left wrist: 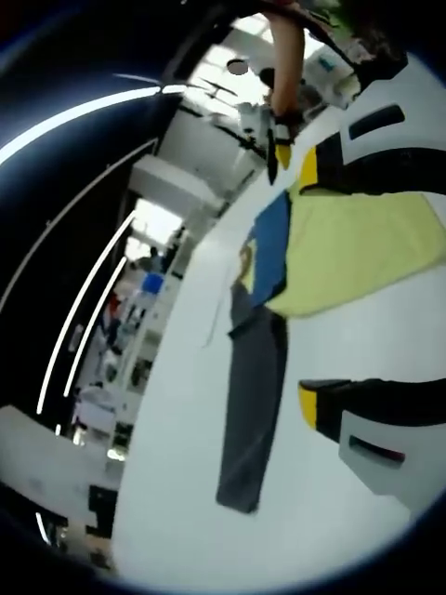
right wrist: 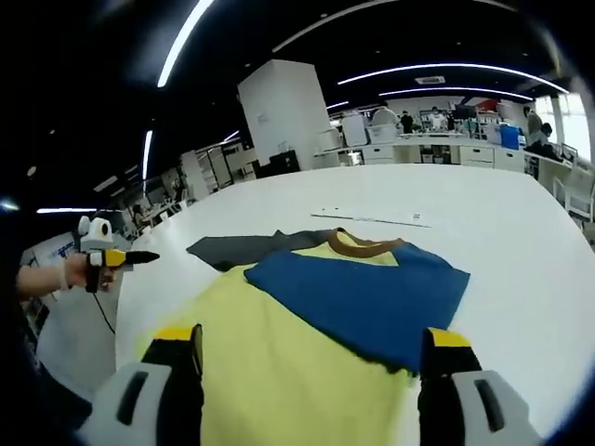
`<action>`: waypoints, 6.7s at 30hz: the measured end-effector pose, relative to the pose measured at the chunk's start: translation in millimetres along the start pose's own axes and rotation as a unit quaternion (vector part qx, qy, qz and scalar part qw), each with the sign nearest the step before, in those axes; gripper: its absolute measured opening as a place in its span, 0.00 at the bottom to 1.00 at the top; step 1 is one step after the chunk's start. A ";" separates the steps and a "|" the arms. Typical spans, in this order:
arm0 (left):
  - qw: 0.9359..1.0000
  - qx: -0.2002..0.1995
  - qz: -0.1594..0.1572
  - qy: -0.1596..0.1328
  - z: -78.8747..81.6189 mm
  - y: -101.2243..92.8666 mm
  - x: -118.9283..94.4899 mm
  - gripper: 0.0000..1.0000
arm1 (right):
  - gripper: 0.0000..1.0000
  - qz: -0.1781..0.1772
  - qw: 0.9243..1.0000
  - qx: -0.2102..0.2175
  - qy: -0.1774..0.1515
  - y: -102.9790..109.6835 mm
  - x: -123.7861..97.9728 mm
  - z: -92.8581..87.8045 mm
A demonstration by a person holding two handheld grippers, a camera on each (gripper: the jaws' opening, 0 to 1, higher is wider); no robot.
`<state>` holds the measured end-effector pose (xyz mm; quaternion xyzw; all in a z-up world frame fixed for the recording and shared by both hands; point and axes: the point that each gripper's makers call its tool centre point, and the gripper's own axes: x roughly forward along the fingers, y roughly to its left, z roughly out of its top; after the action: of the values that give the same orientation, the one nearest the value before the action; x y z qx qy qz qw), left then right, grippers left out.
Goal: Fold the garment on the visible template until the final outline fits inside the template.
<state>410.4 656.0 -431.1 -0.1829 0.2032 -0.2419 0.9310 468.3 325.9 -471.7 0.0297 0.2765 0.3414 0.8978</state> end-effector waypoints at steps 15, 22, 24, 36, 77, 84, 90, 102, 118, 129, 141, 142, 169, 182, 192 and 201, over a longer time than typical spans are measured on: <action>0.997 -0.050 0.045 -0.030 6.3 54.0 2.6 0.75 | 0.96 -0.023 0.999 0.038 -0.018 -14.7 -15.0 -4.6; 0.991 -0.058 0.108 -0.055 23.6 108.9 -6.3 0.69 | 0.94 -0.027 0.999 0.040 -0.014 -17.0 -17.7 -8.7; 0.988 -0.072 0.125 -0.062 26.5 128.0 -8.5 0.68 | 0.94 -0.027 0.999 0.043 -0.016 -18.3 -18.2 -9.5; 0.969 -0.114 0.202 -0.090 33.8 201.9 -12.7 0.65 | 0.89 -0.052 0.997 0.059 -0.019 -27.7 -23.6 -10.0; 0.932 -0.239 0.241 -0.129 23.9 265.5 3.5 0.00 | 0.57 -0.044 0.993 0.103 -0.023 -26.7 -33.0 -7.8; 0.930 -0.249 0.213 -0.165 51.6 247.3 -7.3 0.00 | 0.59 -0.039 0.993 0.102 -0.035 -26.6 -34.2 -2.4; 0.938 -0.238 0.182 -0.176 75.2 224.3 -7.5 0.00 | 0.62 -0.031 0.992 0.109 -0.051 -24.6 -38.6 0.1; 0.963 -0.200 0.092 -0.158 116.4 151.6 33.6 0.00 | 0.73 -0.044 0.988 0.124 -0.075 -35.0 -61.6 -8.6; 0.987 -0.153 -0.013 -0.047 91.8 24.2 133.6 0.00 | 0.70 -0.073 0.976 0.172 -0.108 -49.7 -94.6 -30.8; 0.983 -0.172 -0.062 -0.017 76.7 -37.0 190.1 0.00 | 0.70 -0.091 0.968 0.201 -0.123 -46.1 -111.3 -44.1; 0.973 -0.204 -0.104 -0.005 64.3 -98.0 238.0 0.00 | 0.68 -0.090 0.966 0.214 -0.110 -44.8 -114.8 -56.1; 0.973 -0.206 -0.107 -0.003 63.2 -102.0 241.4 0.00 | 0.68 -0.090 0.966 0.214 -0.111 -45.6 -115.9 -56.1; 0.962 -0.172 -0.175 0.116 -26.7 -206.8 307.8 0.00 | 0.67 -0.116 0.954 0.250 -0.115 -82.1 -155.3 -91.4; 0.960 -0.162 -0.167 0.154 -61.1 -208.2 314.4 0.00 | 0.66 -0.113 0.955 0.253 -0.110 -77.0 -148.1 -96.1; 0.967 -0.099 -0.174 0.161 -72.8 -206.0 316.4 0.00 | 0.67 -0.106 0.956 0.250 -0.111 -74.9 -142.9 -94.8; 0.968 -0.013 -0.202 0.150 -71.8 -217.8 313.3 0.19 | 0.70 -0.103 0.959 0.240 -0.112 -75.0 -137.2 -88.9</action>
<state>545.7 296.5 -487.4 -0.1941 0.3023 -0.4464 0.8195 382.9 170.1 -499.7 0.2538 0.2498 0.1648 0.9198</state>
